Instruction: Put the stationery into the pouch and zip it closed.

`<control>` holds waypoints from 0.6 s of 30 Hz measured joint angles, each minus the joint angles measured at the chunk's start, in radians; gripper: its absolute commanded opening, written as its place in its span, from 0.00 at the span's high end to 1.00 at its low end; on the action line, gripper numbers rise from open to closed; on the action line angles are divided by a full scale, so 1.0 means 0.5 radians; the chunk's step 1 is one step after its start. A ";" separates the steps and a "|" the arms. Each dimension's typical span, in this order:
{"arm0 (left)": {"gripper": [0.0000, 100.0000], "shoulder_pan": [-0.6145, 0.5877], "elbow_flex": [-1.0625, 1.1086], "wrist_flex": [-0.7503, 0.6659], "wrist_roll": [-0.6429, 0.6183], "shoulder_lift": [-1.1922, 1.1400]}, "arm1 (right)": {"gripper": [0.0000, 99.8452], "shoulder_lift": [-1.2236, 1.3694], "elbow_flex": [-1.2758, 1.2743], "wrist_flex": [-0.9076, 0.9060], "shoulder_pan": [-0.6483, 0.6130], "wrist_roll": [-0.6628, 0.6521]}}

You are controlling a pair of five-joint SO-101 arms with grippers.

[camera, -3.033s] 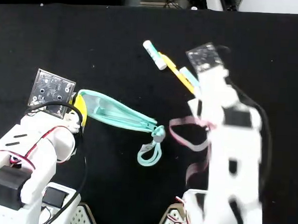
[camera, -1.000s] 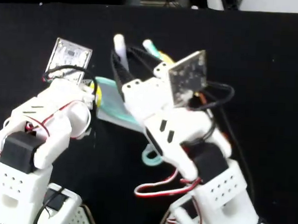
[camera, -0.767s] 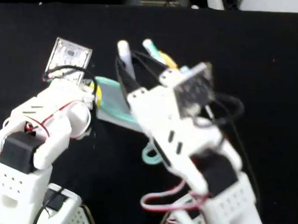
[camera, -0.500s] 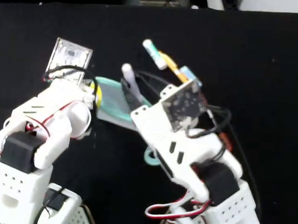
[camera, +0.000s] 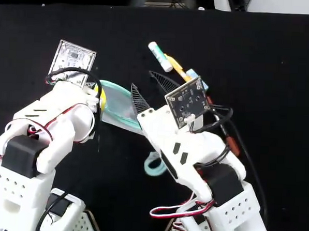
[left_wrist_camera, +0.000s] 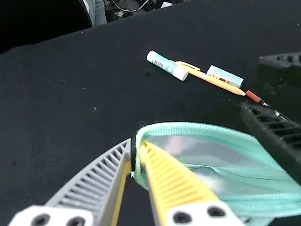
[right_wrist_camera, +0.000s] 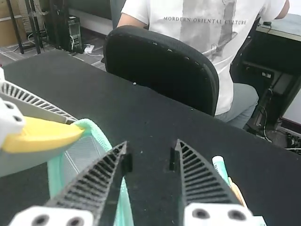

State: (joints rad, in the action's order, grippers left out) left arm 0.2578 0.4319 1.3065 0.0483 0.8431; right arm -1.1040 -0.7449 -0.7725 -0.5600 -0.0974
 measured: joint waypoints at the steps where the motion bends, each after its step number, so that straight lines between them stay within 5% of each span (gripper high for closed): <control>1: 0.97 0.000 0.000 0.000 0.000 0.000 | 0.85 0.000 0.006 -0.003 0.003 0.000; 8: 0.97 0.003 0.000 0.000 0.000 0.000 | 0.86 0.003 0.362 -0.221 0.083 -0.003; 18: 0.97 0.003 0.000 0.000 0.000 0.000 | 0.91 0.089 0.899 -0.740 0.743 -0.169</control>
State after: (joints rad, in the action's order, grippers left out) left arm 0.2593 0.4319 1.3065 0.0483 0.8431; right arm -1.0595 -0.2954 -1.1423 -0.1887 -0.1818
